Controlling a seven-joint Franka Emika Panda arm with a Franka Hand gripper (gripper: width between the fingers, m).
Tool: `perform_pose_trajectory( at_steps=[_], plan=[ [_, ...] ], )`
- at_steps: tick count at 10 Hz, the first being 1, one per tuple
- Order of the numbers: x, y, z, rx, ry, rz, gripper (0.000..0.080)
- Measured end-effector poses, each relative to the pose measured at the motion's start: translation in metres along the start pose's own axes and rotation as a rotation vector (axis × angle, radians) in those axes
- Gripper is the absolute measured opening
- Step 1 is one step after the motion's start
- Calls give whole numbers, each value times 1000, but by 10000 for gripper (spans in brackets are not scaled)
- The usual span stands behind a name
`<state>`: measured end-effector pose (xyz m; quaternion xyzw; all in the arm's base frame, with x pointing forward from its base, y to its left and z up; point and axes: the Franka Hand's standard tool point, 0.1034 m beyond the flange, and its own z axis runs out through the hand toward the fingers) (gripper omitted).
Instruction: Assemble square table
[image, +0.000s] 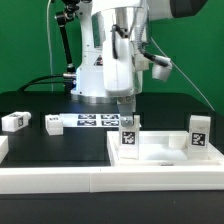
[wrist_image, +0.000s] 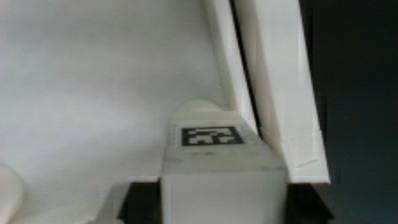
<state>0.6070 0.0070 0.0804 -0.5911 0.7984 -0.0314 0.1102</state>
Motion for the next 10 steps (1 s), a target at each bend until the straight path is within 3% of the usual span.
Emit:
perform_pose_trajectory(
  at_steps=[1, 2, 3, 4, 5, 7, 10],
  plan=[
    [0, 0, 0, 0, 0, 3, 292],
    [0, 0, 0, 0, 0, 3, 353],
    [0, 0, 0, 0, 0, -11, 488],
    [0, 0, 0, 0, 0, -50, 488],
    [-1, 1, 1, -13, -1, -107, 618],
    [-5, 4, 1, -43, 2, -348, 640],
    [-9, 0, 0, -59, -1, -694, 649]
  ],
)
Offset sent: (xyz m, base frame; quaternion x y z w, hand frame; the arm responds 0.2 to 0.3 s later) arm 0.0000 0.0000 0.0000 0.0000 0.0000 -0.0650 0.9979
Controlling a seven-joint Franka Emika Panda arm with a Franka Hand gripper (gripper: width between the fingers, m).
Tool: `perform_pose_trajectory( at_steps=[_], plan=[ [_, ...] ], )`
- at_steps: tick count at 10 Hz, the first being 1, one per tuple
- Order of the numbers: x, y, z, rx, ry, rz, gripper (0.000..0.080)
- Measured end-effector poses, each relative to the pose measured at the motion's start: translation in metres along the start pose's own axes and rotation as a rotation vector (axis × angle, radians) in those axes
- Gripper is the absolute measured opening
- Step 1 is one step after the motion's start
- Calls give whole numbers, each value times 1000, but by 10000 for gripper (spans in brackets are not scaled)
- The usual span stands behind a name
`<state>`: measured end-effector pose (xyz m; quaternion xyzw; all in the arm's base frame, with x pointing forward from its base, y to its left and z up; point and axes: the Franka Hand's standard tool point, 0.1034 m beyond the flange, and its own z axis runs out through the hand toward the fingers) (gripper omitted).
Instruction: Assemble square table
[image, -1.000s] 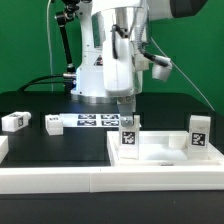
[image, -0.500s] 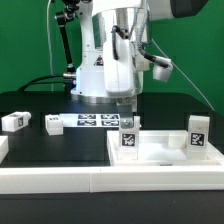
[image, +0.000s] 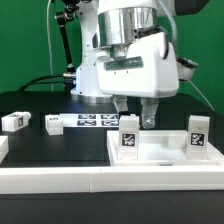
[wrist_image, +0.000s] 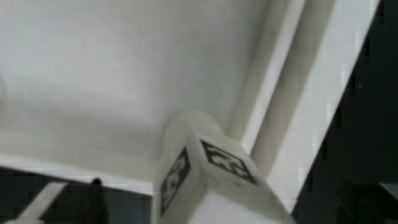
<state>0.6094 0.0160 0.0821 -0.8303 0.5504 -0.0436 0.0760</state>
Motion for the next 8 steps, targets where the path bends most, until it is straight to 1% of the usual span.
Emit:
perform_pose_trajectory(
  at_steps=[3, 8],
  plan=[
    [1, -1, 0, -4, 4, -313, 649],
    [4, 1, 0, -9, 7, -673, 649]
  ],
)
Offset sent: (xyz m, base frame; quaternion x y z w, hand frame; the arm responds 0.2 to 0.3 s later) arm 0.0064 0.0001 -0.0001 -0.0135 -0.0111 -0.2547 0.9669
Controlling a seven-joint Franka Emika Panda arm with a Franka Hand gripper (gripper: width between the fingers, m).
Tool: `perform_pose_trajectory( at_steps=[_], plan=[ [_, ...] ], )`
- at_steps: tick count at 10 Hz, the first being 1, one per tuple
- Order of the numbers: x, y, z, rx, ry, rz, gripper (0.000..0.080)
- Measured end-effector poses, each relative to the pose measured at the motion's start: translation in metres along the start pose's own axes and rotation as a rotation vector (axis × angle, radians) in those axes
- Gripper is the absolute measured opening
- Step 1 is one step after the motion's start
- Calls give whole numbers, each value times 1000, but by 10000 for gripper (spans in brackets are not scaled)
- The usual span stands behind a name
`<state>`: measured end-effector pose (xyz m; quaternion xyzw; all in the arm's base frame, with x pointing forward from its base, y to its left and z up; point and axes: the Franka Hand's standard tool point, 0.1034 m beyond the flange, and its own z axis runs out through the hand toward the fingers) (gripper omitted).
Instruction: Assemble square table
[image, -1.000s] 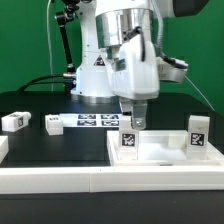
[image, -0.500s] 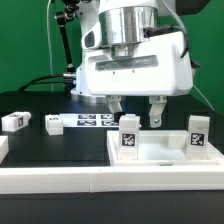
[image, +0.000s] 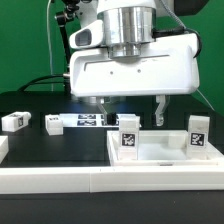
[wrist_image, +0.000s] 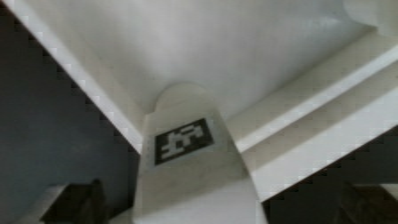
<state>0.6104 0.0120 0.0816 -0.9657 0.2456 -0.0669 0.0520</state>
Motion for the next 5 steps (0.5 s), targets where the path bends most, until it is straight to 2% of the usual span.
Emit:
perform_pose_trajectory(
  at_steps=[3, 5],
  plan=[
    [3, 6, 0, -25, 2, -279, 649],
    [4, 9, 0, -27, 0, -403, 649]
  ],
)
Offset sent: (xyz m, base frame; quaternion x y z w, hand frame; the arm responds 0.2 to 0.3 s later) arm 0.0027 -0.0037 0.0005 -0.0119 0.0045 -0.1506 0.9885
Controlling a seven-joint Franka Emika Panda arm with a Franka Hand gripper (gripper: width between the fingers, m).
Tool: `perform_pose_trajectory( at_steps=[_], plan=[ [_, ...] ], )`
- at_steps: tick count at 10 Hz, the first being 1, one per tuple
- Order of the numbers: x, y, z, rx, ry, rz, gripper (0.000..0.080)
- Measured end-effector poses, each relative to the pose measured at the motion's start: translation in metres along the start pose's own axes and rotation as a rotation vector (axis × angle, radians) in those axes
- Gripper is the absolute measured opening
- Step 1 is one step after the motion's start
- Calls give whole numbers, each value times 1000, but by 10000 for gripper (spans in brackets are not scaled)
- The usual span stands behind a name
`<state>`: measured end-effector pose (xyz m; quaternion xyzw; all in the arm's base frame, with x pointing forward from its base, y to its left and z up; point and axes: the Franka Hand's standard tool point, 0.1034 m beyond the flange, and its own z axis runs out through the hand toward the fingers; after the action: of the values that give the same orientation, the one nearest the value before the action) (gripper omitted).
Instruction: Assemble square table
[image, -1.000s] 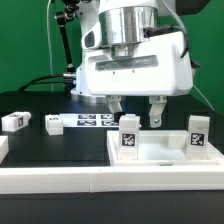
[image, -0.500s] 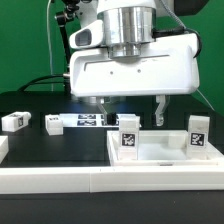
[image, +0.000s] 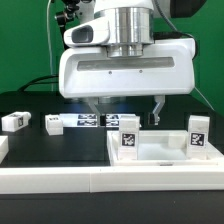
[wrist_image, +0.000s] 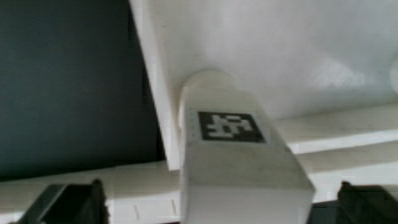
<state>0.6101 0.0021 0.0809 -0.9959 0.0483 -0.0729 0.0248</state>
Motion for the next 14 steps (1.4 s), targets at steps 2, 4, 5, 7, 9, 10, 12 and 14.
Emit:
perform_pose_trajectory(
  at_steps=[2, 4, 5, 7, 9, 10, 12, 14],
  plan=[
    [0, 1, 0, 0, 0, -14, 385],
    [0, 1, 0, 0, 0, -13, 290],
    [0, 1, 0, 0, 0, 10, 290],
    [0, 1, 0, 1, 0, 17, 290],
    [0, 0, 0, 3, 1, 179, 290],
    [0, 0, 0, 3, 3, 268, 290],
    [0, 2, 0, 7, 15, 435, 290],
    [1, 2, 0, 30, 20, 679, 290]
  ],
)
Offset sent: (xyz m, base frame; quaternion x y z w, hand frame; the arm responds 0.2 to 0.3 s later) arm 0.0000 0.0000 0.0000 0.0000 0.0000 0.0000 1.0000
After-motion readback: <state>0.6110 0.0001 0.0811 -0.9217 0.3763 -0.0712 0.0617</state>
